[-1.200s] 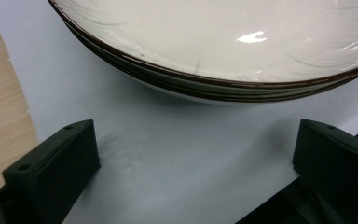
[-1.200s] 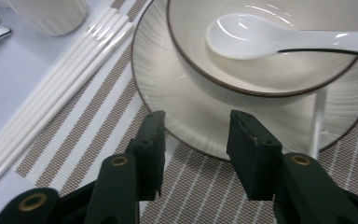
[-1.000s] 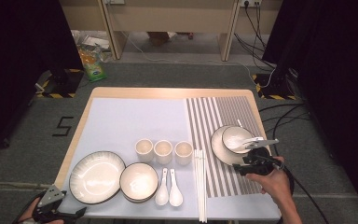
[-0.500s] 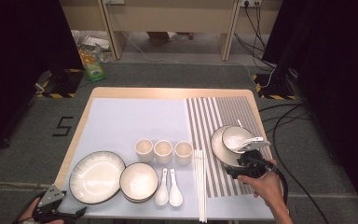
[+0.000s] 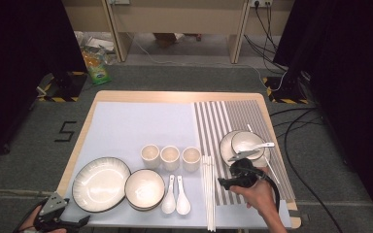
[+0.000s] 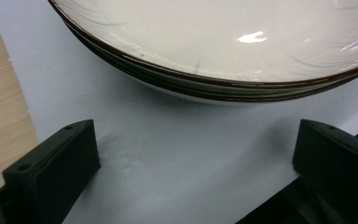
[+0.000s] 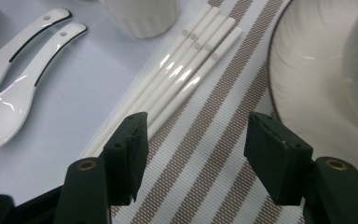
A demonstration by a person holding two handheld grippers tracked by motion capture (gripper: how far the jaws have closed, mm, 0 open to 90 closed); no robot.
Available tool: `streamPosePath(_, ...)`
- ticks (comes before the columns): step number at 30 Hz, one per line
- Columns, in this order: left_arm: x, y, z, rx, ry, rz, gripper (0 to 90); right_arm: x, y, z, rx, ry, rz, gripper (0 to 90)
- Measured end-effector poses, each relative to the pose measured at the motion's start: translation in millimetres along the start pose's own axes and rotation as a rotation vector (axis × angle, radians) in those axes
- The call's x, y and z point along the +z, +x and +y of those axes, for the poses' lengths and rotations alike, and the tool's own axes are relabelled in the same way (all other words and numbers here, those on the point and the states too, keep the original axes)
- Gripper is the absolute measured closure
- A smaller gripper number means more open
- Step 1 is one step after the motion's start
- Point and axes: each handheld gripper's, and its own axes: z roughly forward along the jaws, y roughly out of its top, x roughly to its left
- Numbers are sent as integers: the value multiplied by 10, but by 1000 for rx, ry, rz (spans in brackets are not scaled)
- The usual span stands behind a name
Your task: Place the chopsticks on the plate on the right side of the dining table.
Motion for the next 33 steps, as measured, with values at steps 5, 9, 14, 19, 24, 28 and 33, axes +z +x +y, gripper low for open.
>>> streamPosePath(5,-7,3,4,1,9,-7,0,104,68,39,0,20,16,403)
streamPosePath(9,0,0,1,0,1,0,0,195,92,54,-18,43,8,409)
streamPosePath(14,-7,4,5,2,10,-7,0,284,83,43,0,67,9,406)
streamPosePath(19,1,0,-1,0,-2,-1,0,335,98,33,-14,76,12,427)
streamPosePath(24,1,0,-1,0,-2,-1,0,382,115,31,-25,91,18,461)
streamPosePath(28,1,0,-3,-1,-4,0,0,363,89,21,-35,91,15,528)
streamPosePath(33,-5,2,2,1,6,-4,0,342,33,7,-31,95,30,611)
